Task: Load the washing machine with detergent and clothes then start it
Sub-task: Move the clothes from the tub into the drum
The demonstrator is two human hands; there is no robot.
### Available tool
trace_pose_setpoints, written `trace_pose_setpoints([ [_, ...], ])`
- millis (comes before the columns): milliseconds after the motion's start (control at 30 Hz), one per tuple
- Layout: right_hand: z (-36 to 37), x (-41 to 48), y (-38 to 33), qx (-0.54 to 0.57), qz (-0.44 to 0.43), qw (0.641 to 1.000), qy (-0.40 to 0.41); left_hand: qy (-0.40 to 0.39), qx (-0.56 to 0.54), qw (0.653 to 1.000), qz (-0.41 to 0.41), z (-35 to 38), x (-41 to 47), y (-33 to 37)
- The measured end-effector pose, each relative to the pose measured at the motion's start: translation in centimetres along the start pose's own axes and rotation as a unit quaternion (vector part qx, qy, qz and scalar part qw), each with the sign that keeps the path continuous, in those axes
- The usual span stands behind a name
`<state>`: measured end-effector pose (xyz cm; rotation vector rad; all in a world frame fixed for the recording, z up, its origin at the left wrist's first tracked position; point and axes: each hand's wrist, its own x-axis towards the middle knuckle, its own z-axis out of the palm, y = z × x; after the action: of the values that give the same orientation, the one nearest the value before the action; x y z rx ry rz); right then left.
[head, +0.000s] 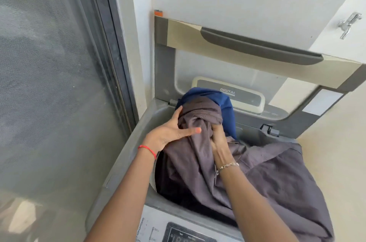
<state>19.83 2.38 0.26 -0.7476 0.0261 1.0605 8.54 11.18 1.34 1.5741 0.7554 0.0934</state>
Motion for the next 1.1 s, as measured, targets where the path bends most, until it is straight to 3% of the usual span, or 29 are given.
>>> trace_pose_setpoints([
  [100,-4.1,0.1,2.7,-0.191,0.013,0.977,0.092,-0.044,0.205,0.975,-0.068,2.3,1.5,-2.5],
  [133,-5.1,-0.4,2.5,-0.305,0.048,0.946,0.095,-0.052,0.244,0.963,-0.098,3.1,1.9,-3.5],
  [200,-6.9,-1.5,0.8,-0.515,0.127,0.846,0.062,-0.052,0.292,0.944,-0.147,4.5,2.2,-5.5],
  [233,-7.6,-2.2,-0.8,-0.573,0.119,0.808,0.059,-0.052,0.303,0.938,-0.162,5.0,2.2,-6.4],
  [300,-8.7,-4.1,-5.4,-0.619,-0.004,0.781,0.079,-0.056,0.309,0.933,-0.175,5.7,2.3,-7.7],
  [367,-10.1,-6.4,-10.0,-0.687,-0.148,0.697,0.144,-0.063,0.308,0.933,-0.174,6.1,2.5,-8.4],
  [400,-11.4,-7.5,-12.0,-0.721,-0.175,0.646,0.177,-0.067,0.31,0.933,-0.172,6.2,2.6,-8.5],
  [467,-14.4,-9.4,-15.1,-0.775,-0.111,0.575,0.237,-0.071,0.32,0.93,-0.17,6.5,2.8,-8.3],
  [533,-16.8,-11.0,-15.8,-0.778,-0.018,0.572,0.26,-0.073,0.322,0.929,-0.169,6.9,3.0,-8.1],
  [600,-18.4,-11.9,-14.6,-0.747,-0.024,0.611,0.261,-0.074,0.317,0.93,-0.169,7.2,3.2,-7.9],
  [633,-18.9,-12.1,-13.8,-0.746,-0.055,0.606,0.269,-0.074,0.315,0.931,-0.17,7.3,3.3,-7.9],
  [733,-18.6,-12.2,-12.0,-0.777,-0.135,0.513,0.339,-0.077,0.311,0.932,-0.169,7.5,3.4,-7.7],
  [767,-18.0,-12.3,-12.0,-0.771,-0.143,0.507,0.358,-0.078,0.307,0.934,-0.167,7.5,3.3,-7.6],
  [833,-16.3,-12.6,-12.5,-0.746,-0.163,0.528,0.37,-0.083,0.293,0.939,-0.159,7.6,3.2,-7.2],
  [967,-10.3,-12.7,-11.9,-0.673,-0.267,0.619,0.306,-0.109,0.266,0.951,-0.117,7.5,2.6,-5.6],
  [1100,-2.5,-10.0,-9.1,-0.498,-0.299,0.795,0.177,-0.181,0.128,0.973,-0.065,6.8,1.3,-3.1],
])
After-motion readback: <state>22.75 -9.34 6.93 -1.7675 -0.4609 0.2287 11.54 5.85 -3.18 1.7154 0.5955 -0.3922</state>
